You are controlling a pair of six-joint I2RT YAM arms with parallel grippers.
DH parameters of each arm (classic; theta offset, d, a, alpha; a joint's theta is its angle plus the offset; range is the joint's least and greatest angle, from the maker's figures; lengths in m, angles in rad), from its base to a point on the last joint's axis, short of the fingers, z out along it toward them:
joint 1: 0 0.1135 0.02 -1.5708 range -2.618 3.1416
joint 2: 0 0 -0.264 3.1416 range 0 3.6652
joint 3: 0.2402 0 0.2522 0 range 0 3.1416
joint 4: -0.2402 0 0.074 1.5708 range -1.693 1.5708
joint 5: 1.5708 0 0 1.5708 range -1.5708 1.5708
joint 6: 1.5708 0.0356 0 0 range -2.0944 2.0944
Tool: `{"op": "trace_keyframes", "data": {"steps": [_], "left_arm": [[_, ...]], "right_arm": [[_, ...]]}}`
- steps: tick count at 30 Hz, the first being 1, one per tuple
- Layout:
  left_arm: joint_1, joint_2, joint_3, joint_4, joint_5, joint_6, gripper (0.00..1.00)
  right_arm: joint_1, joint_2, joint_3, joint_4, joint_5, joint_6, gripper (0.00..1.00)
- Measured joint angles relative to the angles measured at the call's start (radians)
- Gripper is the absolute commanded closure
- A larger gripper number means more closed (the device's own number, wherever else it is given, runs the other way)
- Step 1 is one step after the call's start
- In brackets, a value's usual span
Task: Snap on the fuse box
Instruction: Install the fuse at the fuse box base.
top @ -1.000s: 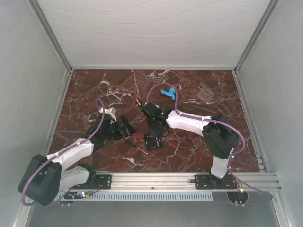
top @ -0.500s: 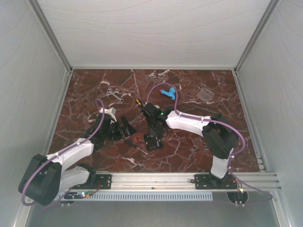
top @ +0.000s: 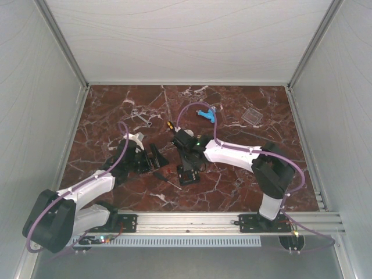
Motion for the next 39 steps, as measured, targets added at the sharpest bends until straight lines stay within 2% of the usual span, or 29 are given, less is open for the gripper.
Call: {"op": "trace_keyframes", "data": {"steps": [6,16,39], "left_arm": [[0.000,0.000,0.000,0.002,0.005,0.000,0.02],[0.000,0.018,0.000,0.024,0.025,-0.002,0.02],[0.005,0.045,0.000,0.027,0.030,-0.005,0.02]], "right_arm": [[0.021,-0.023,0.005,-0.006,0.021,-0.015,0.77],[0.039,-0.023,0.041,-0.053,0.101,-0.023,0.85],[0.054,0.053,0.085,-0.080,0.122,-0.029,0.87]]}}
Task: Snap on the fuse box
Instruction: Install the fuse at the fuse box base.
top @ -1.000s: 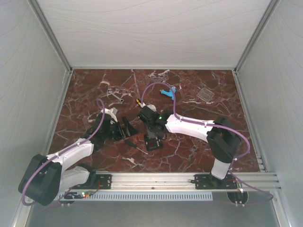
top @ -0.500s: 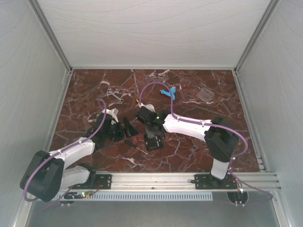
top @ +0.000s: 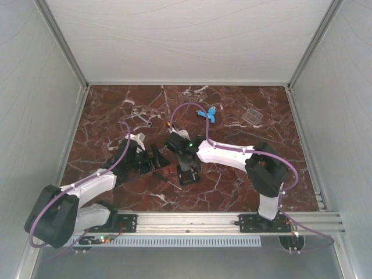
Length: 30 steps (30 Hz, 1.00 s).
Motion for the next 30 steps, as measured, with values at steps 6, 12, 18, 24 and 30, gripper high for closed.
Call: {"op": "trace_keyframes", "data": {"steps": [6,12,18,24,30], "left_arm": [[0.000,0.000,0.000,0.000,0.000,0.000,0.02],[0.000,0.000,0.000,0.000,0.000,0.000,0.02],[0.001,0.000,0.000,0.000,0.000,0.000,0.02],[0.004,0.000,0.000,0.000,0.000,0.000,0.02],[0.005,0.000,0.000,0.000,0.001,0.000,0.03]], "right_arm": [[0.000,0.013,0.013,-0.024,0.004,0.003,0.93],[-0.011,0.013,0.013,-0.025,-0.009,0.012,1.00],[-0.051,0.001,-0.006,-0.011,-0.074,0.032,1.00],[-0.076,-0.017,-0.039,0.023,-0.119,0.047,1.00],[-0.084,-0.024,-0.061,0.054,-0.140,0.061,1.00]]}}
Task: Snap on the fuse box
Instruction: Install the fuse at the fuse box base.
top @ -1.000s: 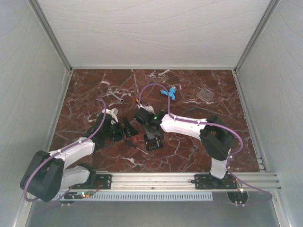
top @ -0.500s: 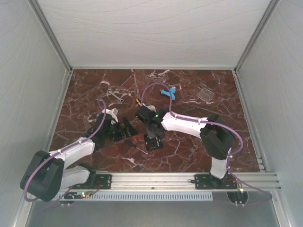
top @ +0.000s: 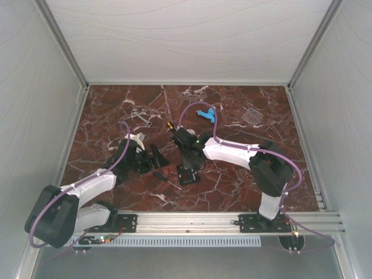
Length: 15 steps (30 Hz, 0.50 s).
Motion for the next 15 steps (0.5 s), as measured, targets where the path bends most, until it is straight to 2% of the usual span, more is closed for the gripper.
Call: {"op": "trace_keyframes", "data": {"steps": [12,15], "left_arm": [[0.000,0.000,0.000,0.008,0.018,0.000,0.04],[0.000,0.001,-0.009,0.030,0.042,-0.005,0.08]], "right_arm": [[-0.010,0.005,-0.002,0.005,-0.004,0.012,1.00],[-0.010,0.001,-0.005,0.008,-0.006,0.010,1.00]]}}
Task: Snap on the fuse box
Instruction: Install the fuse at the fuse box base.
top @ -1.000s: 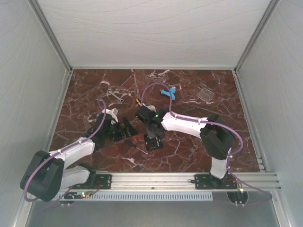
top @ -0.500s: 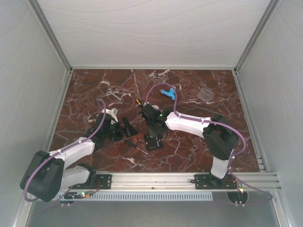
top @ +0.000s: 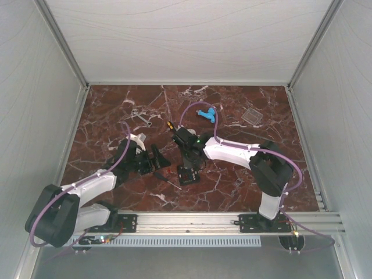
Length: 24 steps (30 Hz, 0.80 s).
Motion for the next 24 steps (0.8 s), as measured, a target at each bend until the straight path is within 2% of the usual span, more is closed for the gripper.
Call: {"op": "trace_keyframes", "data": {"steps": [15,24], "left_arm": [[-0.003,0.048,-0.041,0.125,0.192,-0.091,0.28],[-0.101,0.082,-0.069,0.168,0.201,-0.143,0.39]], "right_arm": [[0.054,-0.081,-0.037,0.008,0.040,-0.072,0.79],[0.054,-0.254,-0.145,0.075,0.055,-0.080,0.75]]}}
